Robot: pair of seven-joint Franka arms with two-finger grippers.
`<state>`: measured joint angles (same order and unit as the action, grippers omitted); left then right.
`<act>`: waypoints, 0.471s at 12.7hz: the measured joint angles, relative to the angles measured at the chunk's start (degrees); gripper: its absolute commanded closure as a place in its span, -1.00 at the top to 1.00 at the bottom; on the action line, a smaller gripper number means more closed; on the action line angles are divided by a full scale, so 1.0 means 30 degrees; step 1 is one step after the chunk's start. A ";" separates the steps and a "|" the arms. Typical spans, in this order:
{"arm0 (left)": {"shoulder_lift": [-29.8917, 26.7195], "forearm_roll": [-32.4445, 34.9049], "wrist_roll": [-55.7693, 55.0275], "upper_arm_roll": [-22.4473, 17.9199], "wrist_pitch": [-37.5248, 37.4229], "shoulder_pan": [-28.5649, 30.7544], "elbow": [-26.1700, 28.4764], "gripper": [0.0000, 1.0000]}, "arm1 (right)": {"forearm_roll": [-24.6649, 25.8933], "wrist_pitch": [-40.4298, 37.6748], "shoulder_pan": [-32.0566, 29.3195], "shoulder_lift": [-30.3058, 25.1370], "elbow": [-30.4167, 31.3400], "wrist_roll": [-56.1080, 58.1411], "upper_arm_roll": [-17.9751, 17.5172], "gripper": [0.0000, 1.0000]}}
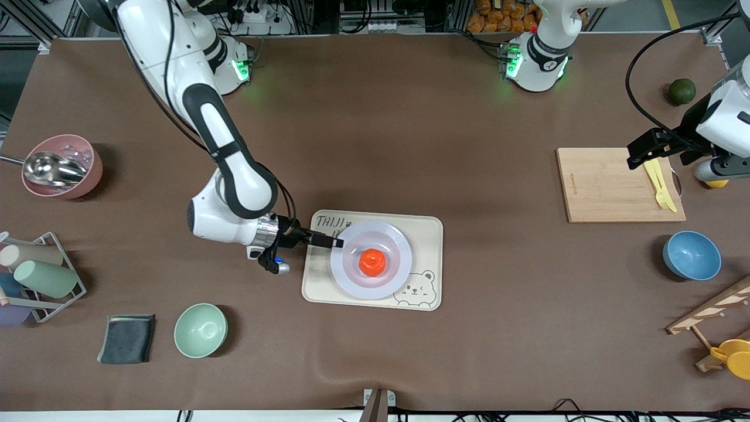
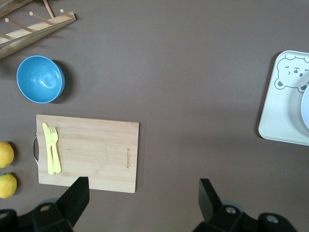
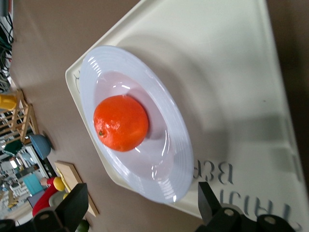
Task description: Place orange and plate with both arms
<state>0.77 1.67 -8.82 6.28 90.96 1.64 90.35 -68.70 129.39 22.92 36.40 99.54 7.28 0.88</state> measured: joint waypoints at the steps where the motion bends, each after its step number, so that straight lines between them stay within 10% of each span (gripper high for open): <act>1: 0.0000 0.0000 0.0000 0.0000 0.0000 0.0000 -0.0002 1.00 | 0.0926 -0.0875 -0.0463 -0.0290 -0.0003 -0.0116 0.0102 1.00; 6: -0.0012 0.0000 0.0000 0.0000 0.0007 -0.0003 -0.0258 1.00 | 0.7336 -0.7194 -0.2115 -0.2267 -0.0244 -0.0500 0.2992 1.00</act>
<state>0.73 1.67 -8.82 6.28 90.98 1.63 89.58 -46.70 107.81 16.58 29.59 98.81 5.78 9.85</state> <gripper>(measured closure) 0.000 0.000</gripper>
